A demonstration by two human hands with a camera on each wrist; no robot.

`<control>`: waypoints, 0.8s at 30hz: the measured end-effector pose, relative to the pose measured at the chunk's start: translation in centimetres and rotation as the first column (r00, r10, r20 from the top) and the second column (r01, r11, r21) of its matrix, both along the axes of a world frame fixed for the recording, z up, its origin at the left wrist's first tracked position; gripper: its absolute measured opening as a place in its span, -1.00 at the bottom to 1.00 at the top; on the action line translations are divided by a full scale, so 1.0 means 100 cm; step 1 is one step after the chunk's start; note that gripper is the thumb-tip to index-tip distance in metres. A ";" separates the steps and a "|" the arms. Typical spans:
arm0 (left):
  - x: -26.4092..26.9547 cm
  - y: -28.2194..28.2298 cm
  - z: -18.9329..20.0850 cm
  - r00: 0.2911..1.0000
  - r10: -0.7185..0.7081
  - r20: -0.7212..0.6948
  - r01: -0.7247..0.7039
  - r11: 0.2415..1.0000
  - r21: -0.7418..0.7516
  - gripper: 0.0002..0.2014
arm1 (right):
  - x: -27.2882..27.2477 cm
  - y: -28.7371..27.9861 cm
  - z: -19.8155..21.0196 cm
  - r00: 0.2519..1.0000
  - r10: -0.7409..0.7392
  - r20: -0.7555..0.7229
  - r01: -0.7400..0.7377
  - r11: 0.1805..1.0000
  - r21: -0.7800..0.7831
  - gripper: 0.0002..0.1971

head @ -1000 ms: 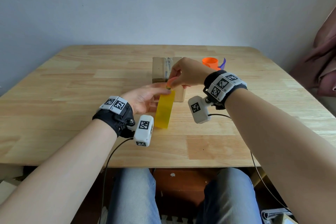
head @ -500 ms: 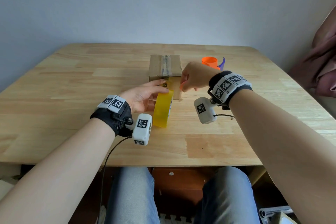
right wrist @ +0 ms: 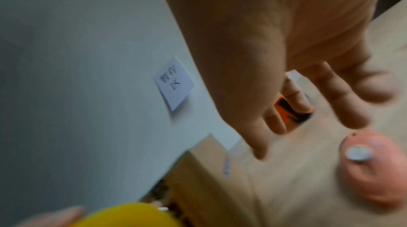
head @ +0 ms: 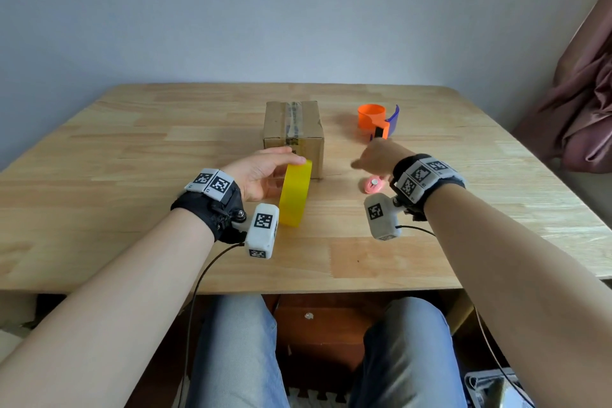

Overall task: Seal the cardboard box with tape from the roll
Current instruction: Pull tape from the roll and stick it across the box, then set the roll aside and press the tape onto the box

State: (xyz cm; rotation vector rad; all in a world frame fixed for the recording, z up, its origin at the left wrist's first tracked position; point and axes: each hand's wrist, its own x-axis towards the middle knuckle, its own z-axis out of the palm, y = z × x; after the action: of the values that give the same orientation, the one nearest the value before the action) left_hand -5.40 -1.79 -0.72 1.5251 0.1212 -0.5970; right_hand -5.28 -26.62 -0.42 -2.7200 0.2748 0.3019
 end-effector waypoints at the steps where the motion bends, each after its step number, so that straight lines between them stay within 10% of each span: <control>1: -0.001 -0.001 0.000 1.000 0.009 -0.004 -0.009 1.000 -0.004 -0.42 | -0.003 0.010 0.009 1.000 0.012 0.004 -0.012 0.999 0.044 -0.52; 5: -0.005 -0.005 0.003 1.000 -0.014 -0.020 0.014 1.000 -0.011 -0.73 | -0.027 0.052 0.042 0.973 0.086 -0.215 -0.002 0.932 0.363 -0.27; 12: -0.006 -0.006 0.007 0.989 0.080 -0.128 -0.083 0.996 -0.020 -0.81 | -0.020 0.077 0.014 0.960 0.152 -0.235 0.010 0.822 0.570 -0.47; 15: -0.004 -0.008 0.004 0.976 0.179 -0.125 -0.186 0.981 -0.049 -0.80 | -0.019 0.068 0.018 0.988 0.066 -0.142 0.034 0.792 0.609 -0.24; 19: 0.002 -0.015 -0.005 0.953 0.265 -0.146 -0.279 0.957 -0.084 -0.81 | -0.018 0.031 0.043 0.991 -0.129 0.024 0.077 0.721 0.689 -0.46; 24: 0.010 -0.026 -0.016 0.938 0.308 -0.157 -0.318 0.947 -0.043 -0.67 | -0.013 -0.015 0.045 0.911 -0.295 0.290 0.152 0.890 0.429 -0.68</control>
State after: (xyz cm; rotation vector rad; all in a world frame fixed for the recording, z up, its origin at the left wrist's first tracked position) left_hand -4.41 -4.34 -2.29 1.3583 0.4464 -0.4523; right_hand -6.57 -28.14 4.12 -2.2528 0.3798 -0.1783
